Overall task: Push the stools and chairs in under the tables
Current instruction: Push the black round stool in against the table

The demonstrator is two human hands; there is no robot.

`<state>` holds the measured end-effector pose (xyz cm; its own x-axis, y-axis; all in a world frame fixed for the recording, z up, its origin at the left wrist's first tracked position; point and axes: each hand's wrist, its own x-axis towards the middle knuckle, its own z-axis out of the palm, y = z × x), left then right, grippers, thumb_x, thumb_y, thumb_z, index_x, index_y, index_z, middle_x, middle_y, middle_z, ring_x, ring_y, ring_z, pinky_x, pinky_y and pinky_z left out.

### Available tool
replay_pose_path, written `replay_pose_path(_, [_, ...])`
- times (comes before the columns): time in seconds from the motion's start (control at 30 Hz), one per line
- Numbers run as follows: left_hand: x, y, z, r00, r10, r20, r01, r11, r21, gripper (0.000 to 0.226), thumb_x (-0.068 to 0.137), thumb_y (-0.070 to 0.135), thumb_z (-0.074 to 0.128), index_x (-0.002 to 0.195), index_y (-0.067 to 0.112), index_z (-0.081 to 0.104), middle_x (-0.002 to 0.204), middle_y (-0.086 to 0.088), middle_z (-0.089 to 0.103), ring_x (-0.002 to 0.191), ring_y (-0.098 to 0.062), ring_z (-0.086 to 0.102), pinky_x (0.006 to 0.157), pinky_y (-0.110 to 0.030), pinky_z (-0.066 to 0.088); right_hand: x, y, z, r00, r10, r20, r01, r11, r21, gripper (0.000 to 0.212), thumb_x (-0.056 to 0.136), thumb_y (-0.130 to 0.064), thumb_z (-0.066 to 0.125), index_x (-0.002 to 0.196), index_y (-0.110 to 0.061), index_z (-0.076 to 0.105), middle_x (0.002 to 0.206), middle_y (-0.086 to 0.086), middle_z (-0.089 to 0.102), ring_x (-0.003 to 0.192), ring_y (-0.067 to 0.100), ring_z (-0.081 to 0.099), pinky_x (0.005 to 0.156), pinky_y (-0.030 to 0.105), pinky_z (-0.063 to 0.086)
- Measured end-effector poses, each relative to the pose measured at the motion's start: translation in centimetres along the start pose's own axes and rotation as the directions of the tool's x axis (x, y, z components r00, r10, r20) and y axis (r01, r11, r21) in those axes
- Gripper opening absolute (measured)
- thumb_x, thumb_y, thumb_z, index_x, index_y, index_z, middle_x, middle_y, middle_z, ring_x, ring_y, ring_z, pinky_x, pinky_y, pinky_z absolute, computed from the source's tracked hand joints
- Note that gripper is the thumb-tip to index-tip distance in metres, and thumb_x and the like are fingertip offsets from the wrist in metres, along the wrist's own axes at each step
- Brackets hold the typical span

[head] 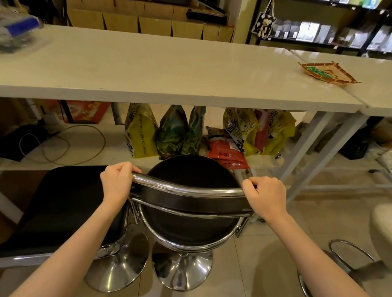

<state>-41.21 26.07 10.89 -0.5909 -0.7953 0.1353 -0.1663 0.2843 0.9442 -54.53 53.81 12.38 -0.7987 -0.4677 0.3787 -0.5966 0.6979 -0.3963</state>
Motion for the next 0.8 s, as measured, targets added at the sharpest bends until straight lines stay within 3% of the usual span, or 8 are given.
replay_pose_path(0.17, [0.0, -0.2, 0.3, 0.999, 0.029, -0.025, -0.028, 0.999, 0.024, 0.035, 0.088, 0.002, 0.042, 0.067, 0.005, 0.07, 0.06, -0.004, 0.059, 0.061, -0.008, 0.05, 0.058, -0.018, 0.036, 0.4, 0.3, 0.2, 1.0, -0.002, -0.011, 0.003, 0.995, 0.095, 0.038, 0.071, -0.04, 0.03, 0.038, -0.021, 0.032, 0.035, -0.007, 0.026, 0.037, 0.012, 0.027, 0.044, 0.025, 0.018])
replay_pose_path(0.3, [-0.4, -0.4, 0.6, 0.997, 0.064, -0.048, -0.062, 0.997, 0.05, 0.034, 0.086, 0.006, 0.042, 0.066, 0.004, 0.07, 0.059, -0.008, 0.06, 0.06, -0.013, 0.051, 0.057, -0.022, 0.036, 0.8, 0.9, 0.3, 1.0, 0.014, -0.026, -0.011, 0.992, 0.127, 0.038, 0.068, -0.038, 0.031, 0.039, -0.013, 0.034, 0.037, 0.0, 0.028, 0.039, 0.017, 0.028, 0.045, 0.028, 0.02])
replay_pose_path(0.53, [-0.9, -0.4, 0.4, 0.997, 0.075, -0.027, -0.073, 0.996, 0.058, 0.035, 0.082, 0.016, 0.039, 0.066, 0.008, 0.07, 0.057, -0.002, 0.059, 0.063, -0.015, 0.053, 0.062, -0.031, 0.039, 0.9, 0.8, -0.2, 0.999, 0.019, -0.033, -0.013, 0.987, 0.16, 0.035, 0.067, -0.038, 0.031, 0.039, -0.018, 0.03, 0.037, -0.004, 0.025, 0.04, 0.019, 0.028, 0.045, 0.031, 0.021])
replay_pose_path(0.7, [-1.2, -0.1, -0.1, 0.994, 0.096, 0.05, -0.101, 0.988, 0.115, 0.038, 0.079, 0.025, 0.034, 0.068, 0.014, 0.069, 0.063, -0.001, 0.061, 0.069, -0.017, 0.055, 0.06, -0.028, 0.038, 0.6, 0.5, -0.9, 0.998, 0.035, 0.047, -0.044, 0.979, 0.197, 0.035, 0.068, -0.043, 0.029, 0.042, -0.02, 0.028, 0.04, -0.003, 0.028, 0.044, 0.017, 0.029, 0.047, 0.033, 0.02])
replay_pose_path(0.8, [-1.3, 0.0, -0.7, 0.987, 0.118, 0.104, -0.137, 0.972, 0.19, 0.033, 0.089, 0.021, 0.038, 0.079, 0.014, 0.069, 0.072, -0.001, 0.063, 0.074, -0.019, 0.057, 0.061, -0.024, 0.039, 0.5, 0.5, -1.2, 0.988, 0.087, 0.125, -0.11, 0.976, 0.19, 0.037, 0.076, -0.045, 0.035, 0.05, -0.02, 0.044, 0.048, -0.001, 0.045, 0.052, 0.017, 0.044, 0.051, 0.033, 0.03])
